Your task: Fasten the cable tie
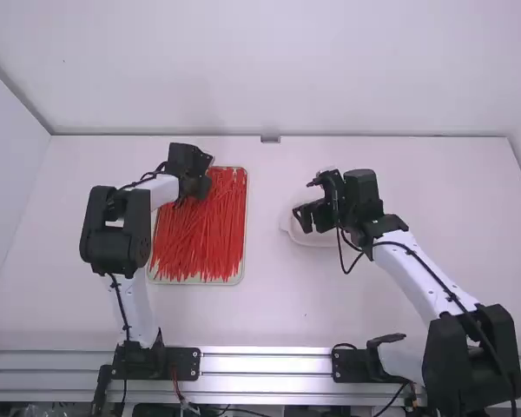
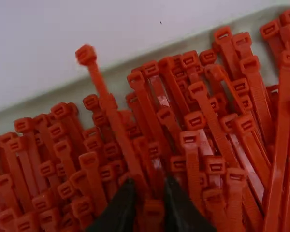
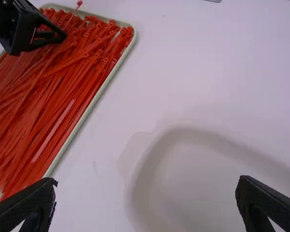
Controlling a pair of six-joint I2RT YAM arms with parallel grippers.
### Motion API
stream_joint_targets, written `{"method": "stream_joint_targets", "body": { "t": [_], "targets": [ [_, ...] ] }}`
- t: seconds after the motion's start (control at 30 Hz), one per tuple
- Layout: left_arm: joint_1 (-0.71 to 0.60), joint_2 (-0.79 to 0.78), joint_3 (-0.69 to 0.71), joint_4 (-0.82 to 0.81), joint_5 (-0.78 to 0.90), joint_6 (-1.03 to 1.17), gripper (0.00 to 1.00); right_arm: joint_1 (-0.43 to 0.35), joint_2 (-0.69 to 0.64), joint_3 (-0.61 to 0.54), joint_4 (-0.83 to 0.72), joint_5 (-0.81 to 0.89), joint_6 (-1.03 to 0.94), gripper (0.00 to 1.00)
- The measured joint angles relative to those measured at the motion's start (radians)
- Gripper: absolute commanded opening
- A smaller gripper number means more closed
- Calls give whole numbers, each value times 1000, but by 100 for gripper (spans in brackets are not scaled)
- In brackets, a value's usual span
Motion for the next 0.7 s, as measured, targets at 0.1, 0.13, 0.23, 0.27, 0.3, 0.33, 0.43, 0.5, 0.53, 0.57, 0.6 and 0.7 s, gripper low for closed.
{"method": "stream_joint_targets", "body": {
  "t": [0.1, 0.13, 0.23, 0.27, 0.3, 0.33, 0.43, 0.5, 0.53, 0.57, 0.6, 0.7],
  "targets": [
    [0, 0, 0, 5, -3, 0, 12, 0, 0, 0, 0, 1, 0, 100],
    [0, 0, 0, 7, -3, 0, 11, 0, 0, 0, 0, 0, 0, 100],
    [0, 0, 0, 11, -3, 0, 11, 0, 0, 0, 0, 0, 0, 100],
    [0, 0, 0, 10, -3, 0, 11, 0, 0, 0, 0, 0, -1, 100],
    [0, 0, 0, 10, -3, 0, 11, 0, 0, 0, 0, 0, 0, 100],
    [0, 0, 0, 11, -3, 0, 15, 0, 0, 0, 0, 0, 0, 100],
    [0, 0, 0, 19, -3, -10, 22, 0, 0, 0, 0, 0, 0, 100],
    [0, 0, 0, 24, -3, -19, 24, 0, 0, 0, 0, 0, 0, 100],
    [0, 0, 0, 26, -3, -20, 27, 0, 0, 0, 0, 0, -1, 100],
    [0, 0, 0, 26, -3, -21, 27, 0, 0, 0, 0, 0, 0, 100],
    [0, 0, 0, 26, -3, -24, 28, 0, 0, 0, 0, 0, 0, 100],
    [0, 0, 0, 26, -3, -26, 28, 0, 0, 0, 0, 0, 0, 100]
  ]
}}
